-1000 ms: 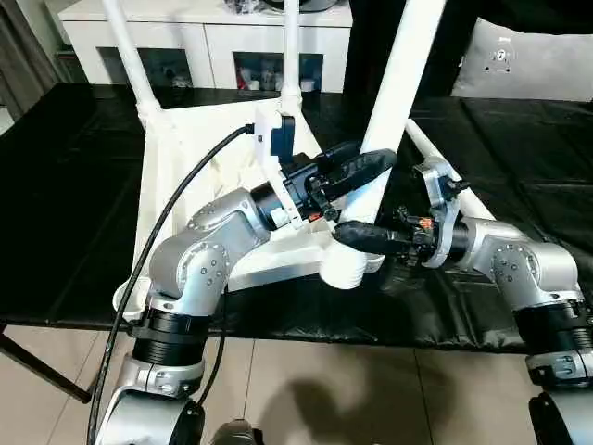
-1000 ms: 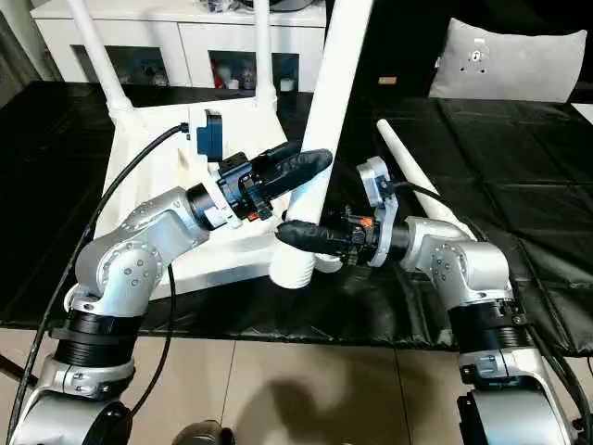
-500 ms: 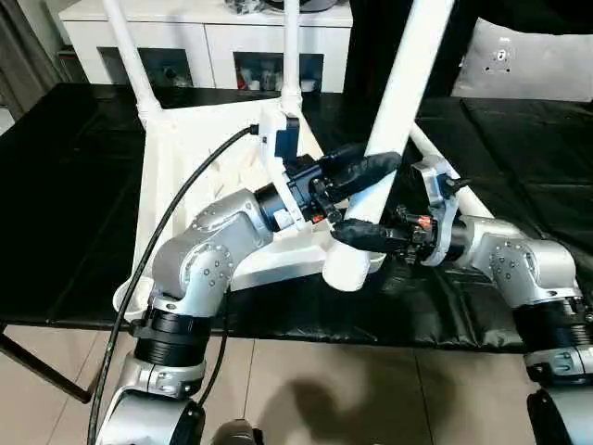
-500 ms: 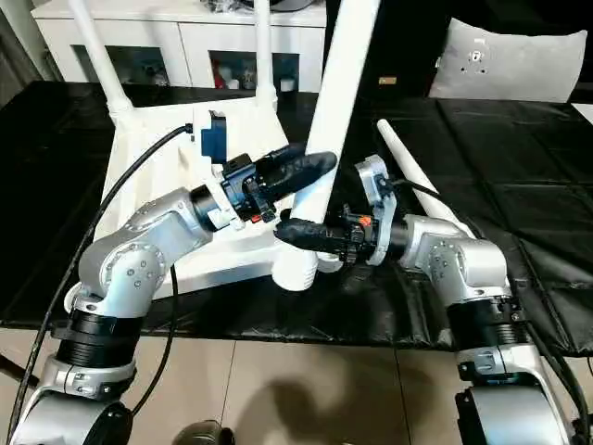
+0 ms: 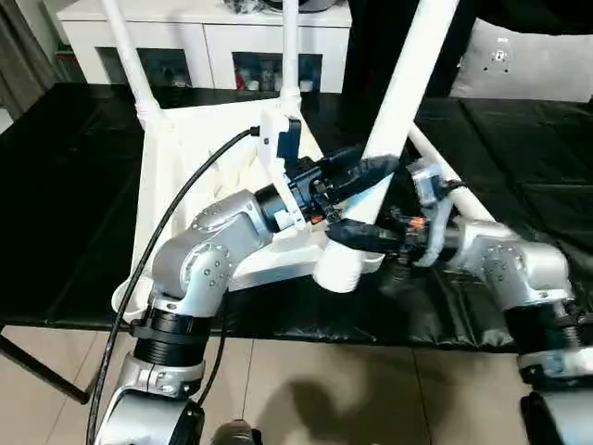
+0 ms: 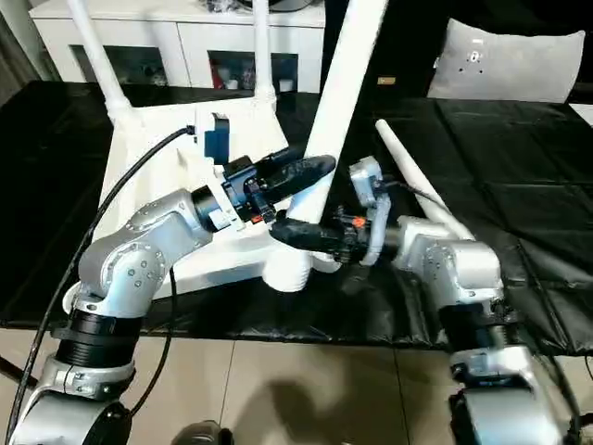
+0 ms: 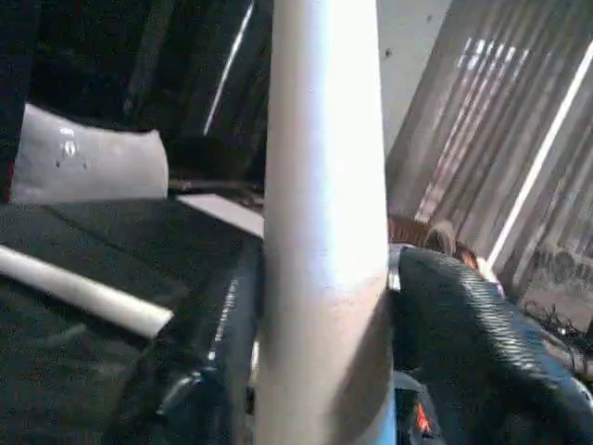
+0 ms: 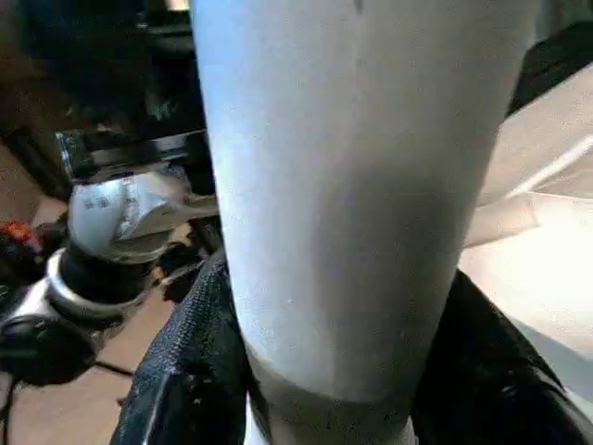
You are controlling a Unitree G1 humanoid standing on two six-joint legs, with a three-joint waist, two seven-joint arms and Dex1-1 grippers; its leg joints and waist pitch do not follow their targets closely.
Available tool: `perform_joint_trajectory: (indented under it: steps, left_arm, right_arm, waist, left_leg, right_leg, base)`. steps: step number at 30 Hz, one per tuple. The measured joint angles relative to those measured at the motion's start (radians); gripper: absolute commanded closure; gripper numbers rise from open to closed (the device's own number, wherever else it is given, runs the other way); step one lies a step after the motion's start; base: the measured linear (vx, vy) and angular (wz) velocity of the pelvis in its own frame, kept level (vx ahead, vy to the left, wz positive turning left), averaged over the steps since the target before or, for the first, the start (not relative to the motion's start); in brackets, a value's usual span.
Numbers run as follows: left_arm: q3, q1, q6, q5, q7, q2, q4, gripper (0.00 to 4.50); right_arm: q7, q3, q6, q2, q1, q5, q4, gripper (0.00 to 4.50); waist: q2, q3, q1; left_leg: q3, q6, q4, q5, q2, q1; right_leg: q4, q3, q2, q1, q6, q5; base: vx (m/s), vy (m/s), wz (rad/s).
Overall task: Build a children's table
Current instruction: Pick table leg
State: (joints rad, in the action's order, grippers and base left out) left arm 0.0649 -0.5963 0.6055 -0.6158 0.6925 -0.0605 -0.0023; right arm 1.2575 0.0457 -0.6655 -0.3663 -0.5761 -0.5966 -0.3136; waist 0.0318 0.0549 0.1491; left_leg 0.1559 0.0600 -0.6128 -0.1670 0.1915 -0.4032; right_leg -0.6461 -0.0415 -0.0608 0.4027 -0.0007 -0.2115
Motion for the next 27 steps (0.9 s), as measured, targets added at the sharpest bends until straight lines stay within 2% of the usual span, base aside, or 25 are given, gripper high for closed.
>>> perform_joint_trajectory:
  steps: [2,5,6,7,13,17,20,23,27]
  left_arm:
    - [0.005,0.014,0.008,0.0,0.001,-0.01,-0.022,1.66]
    - [0.043,0.024,0.009,0.02,0.003,-0.026,-0.05,1.57]
    - [0.046,0.026,0.009,0.023,0.003,-0.03,-0.054,1.46]
    - [0.05,0.028,0.006,0.026,0.003,-0.033,-0.055,1.17]
    - [0.072,0.045,-0.005,0.064,0.003,-0.032,-0.071,0.8]
    - [0.017,0.047,-0.006,0.018,-0.032,0.042,-0.058,0.75]
    - [-0.025,0.046,-0.005,-0.054,-0.037,0.048,-0.06,0.75]
    - [-0.054,0.059,-0.005,-0.054,-0.035,-0.003,-0.061,0.75]
    - [-0.03,0.106,-0.013,0.042,-0.017,-0.098,-0.056,0.75]
  right_arm:
    - [-0.046,-0.005,0.02,0.028,0.032,0.002,0.038,2.63]
    - [-0.116,-0.006,0.051,0.079,0.064,0.011,0.07,2.63]
    - [-0.121,-0.005,0.055,0.08,0.068,0.011,0.074,2.63]
    - [-0.128,-0.004,0.055,0.08,0.071,0.018,0.08,2.63]
    - [-0.192,-0.007,0.067,0.099,0.112,0.03,0.117,2.63]
    - [-0.274,-0.045,0.106,0.151,0.128,0.023,0.144,2.63]
    - [-0.345,-0.079,0.065,0.13,0.151,0.023,0.169,2.63]
    - [-0.381,-0.095,0.055,0.121,0.192,0.023,0.192,2.64]
    - [-0.456,-0.14,0.08,0.108,0.205,0.052,0.196,2.64]
  waist:
    - [0.0,0.0,-0.001]
    - [0.0,0.0,-0.002]
    - [0.0,0.0,-0.002]
    - [0.0,0.0,-0.002]
    - [0.0,0.0,-0.006]
    - [0.0,0.0,-0.007]
    - [0.0,0.0,-0.003]
    - [0.0,0.0,-0.007]
    - [0.0,0.0,-0.009]
  left_leg:
    - [0.0,0.0,0.0,0.0,0.0,0.0]
    - [-0.001,0.0,0.0,0.0,0.0,0.0]
    - [-0.001,0.0,0.0,0.0,0.0,0.0]
    - [-0.001,0.001,0.0,0.0,0.0,0.0]
    - [-0.001,0.002,0.001,0.001,0.0,0.001]
    - [0.0,0.003,0.001,0.001,0.0,0.001]
    - [0.0,0.003,0.001,0.001,0.0,0.001]
    - [0.0,0.003,0.002,0.002,0.0,0.001]
    - [-0.002,0.003,0.003,0.002,0.0,0.001]
  right_leg:
    - [0.0,0.0,0.0,0.0,0.0,0.0]
    - [0.0,0.0,0.0,0.0,0.0,0.0]
    - [0.0,0.0,0.0,0.0,0.0,0.0]
    - [0.0,0.0,0.0,0.0,0.0,0.0]
    - [0.0,0.0,0.0,0.0,0.0,0.001]
    - [0.0,0.0,0.0,0.0,0.0,0.001]
    - [0.0,0.0,0.0,0.0,0.0,0.001]
    - [0.0,0.0,0.0,0.0,0.0,0.001]
    - [0.0,0.001,0.0,0.0,0.001,0.001]
  base:
    - [0.0,0.0,0.0]
    - [0.0,0.0,0.0]
    - [0.0,0.0,0.0]
    - [0.0,0.0,0.0]
    - [0.0,0.0,0.0]
    - [0.0,0.0,0.0]
    - [0.0,0.0,0.0]
    - [0.0,0.0,0.0]
    - [0.0,0.0,0.0]
